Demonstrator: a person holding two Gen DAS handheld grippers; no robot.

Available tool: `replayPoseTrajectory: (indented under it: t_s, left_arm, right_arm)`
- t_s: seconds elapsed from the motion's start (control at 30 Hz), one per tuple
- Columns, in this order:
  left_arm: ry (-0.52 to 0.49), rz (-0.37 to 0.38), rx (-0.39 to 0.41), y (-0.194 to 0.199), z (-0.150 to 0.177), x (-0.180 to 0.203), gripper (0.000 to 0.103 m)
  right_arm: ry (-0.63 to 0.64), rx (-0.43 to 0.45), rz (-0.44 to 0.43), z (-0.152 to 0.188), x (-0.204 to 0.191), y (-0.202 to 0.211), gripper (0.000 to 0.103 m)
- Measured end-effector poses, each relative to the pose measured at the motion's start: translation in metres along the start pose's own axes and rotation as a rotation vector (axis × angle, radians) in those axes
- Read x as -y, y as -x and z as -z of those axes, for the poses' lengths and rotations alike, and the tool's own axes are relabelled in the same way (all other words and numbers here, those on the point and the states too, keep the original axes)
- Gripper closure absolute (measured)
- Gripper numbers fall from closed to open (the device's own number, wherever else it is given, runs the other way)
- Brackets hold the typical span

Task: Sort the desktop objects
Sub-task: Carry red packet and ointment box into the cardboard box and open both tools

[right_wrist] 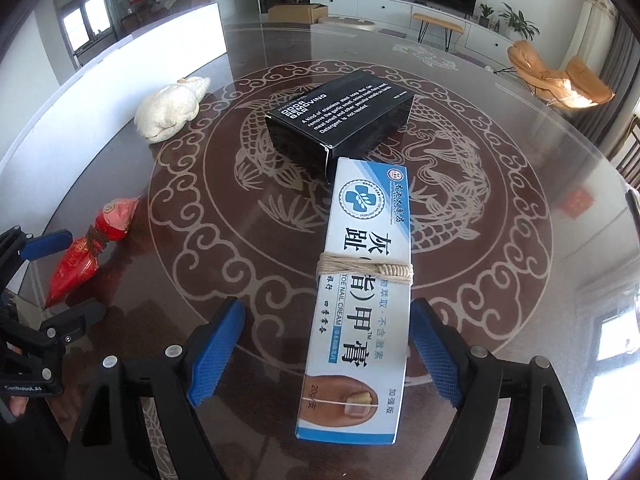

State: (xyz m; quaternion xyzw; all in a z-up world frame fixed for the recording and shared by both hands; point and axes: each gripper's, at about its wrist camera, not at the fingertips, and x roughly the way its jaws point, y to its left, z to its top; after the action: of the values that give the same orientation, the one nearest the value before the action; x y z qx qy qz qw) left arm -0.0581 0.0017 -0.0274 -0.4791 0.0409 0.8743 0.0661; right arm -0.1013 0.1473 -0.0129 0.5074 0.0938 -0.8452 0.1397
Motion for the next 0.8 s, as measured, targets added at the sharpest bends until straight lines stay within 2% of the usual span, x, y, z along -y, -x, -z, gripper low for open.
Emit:
replayPoseTrajectory:
  t_s: [0.03, 0.1, 0.27, 0.43, 0.53, 0.6, 0.7, 0.8]
  left_arm:
    - [0.002, 0.01, -0.011, 0.002, -0.001, 0.002, 0.083]
    - [0.041, 0.05, 0.014, 0.013, 0.004, -0.003, 0.083]
    - [0.127, 0.112, 0.139, 0.06, 0.012, -0.025, 0.083]
    - [0.239, 0.139, 0.255, 0.119, 0.003, -0.067, 0.083]
    - [0.286, 0.095, 0.295, 0.149, -0.003, -0.108, 0.083]
    - [0.306, 0.017, 0.308, 0.161, -0.005, -0.138, 0.083]
    - [0.385, -0.055, 0.281, 0.167, -0.001, -0.193, 0.083]
    - [0.438, -0.132, 0.223, 0.157, 0.001, -0.237, 0.083]
  right_arm:
    - [-0.011, -0.019, 0.001, -0.003, 0.004, 0.001, 0.06]
    - [-0.028, -0.036, -0.012, 0.0, 0.009, 0.008, 0.061]
    - [-0.035, 0.023, -0.072, 0.01, 0.006, 0.057, 0.061]
    - [0.014, 0.08, -0.141, -0.015, -0.025, 0.096, 0.061]
    - [0.07, 0.122, -0.193, -0.05, -0.063, 0.11, 0.061]
    - [0.116, 0.156, -0.228, -0.077, -0.096, 0.117, 0.061]
    - [0.168, 0.198, -0.319, -0.112, -0.154, 0.128, 0.061]
    - [0.229, 0.226, -0.408, -0.138, -0.222, 0.131, 0.061]
